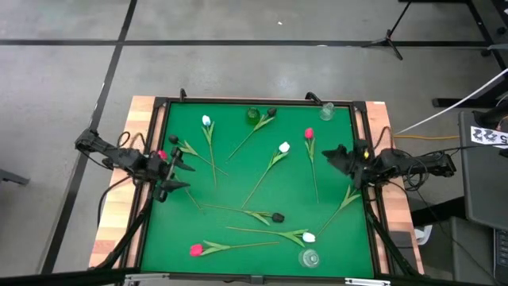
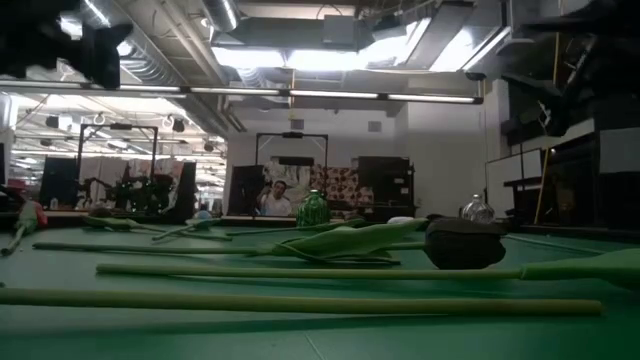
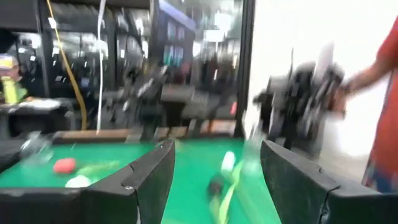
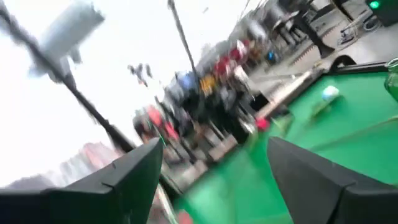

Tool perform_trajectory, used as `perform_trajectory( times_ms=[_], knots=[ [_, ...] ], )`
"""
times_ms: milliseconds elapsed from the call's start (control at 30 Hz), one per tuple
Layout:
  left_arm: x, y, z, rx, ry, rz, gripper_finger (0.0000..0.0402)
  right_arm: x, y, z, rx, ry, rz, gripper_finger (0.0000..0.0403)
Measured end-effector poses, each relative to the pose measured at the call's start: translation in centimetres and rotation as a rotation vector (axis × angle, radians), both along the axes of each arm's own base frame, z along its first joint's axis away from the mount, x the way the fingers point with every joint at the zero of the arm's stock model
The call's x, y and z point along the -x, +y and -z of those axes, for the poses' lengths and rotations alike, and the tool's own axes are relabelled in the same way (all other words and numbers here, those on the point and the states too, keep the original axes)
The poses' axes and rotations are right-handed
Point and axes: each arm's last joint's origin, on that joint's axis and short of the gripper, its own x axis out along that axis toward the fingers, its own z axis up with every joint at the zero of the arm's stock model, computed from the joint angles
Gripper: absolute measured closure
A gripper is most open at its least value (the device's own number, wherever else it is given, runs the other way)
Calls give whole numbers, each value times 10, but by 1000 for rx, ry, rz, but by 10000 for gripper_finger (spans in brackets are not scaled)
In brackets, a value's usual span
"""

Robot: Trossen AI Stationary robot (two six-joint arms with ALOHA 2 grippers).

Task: Sort flowers into vase by color
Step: Put the pink tulip into the top transparent vase

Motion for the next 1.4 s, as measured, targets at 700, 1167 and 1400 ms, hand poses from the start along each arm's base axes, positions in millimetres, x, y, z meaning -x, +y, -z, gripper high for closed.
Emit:
perform_trajectory(
  times_ms=[700, 1167, 1400],
  knots=[
    [36, 18, -59, 451, -667, 4, 169, 18, -16, -23, -188, -235, 539, 114],
    [44, 29, -62, 607, -728, -204, 169, 12, -16, -13, -224, -149, 548, 114],
    [36, 26, -72, 681, -608, -189, 169, 23, -12, -52, -128, -298, 299, 114]
  ],
)
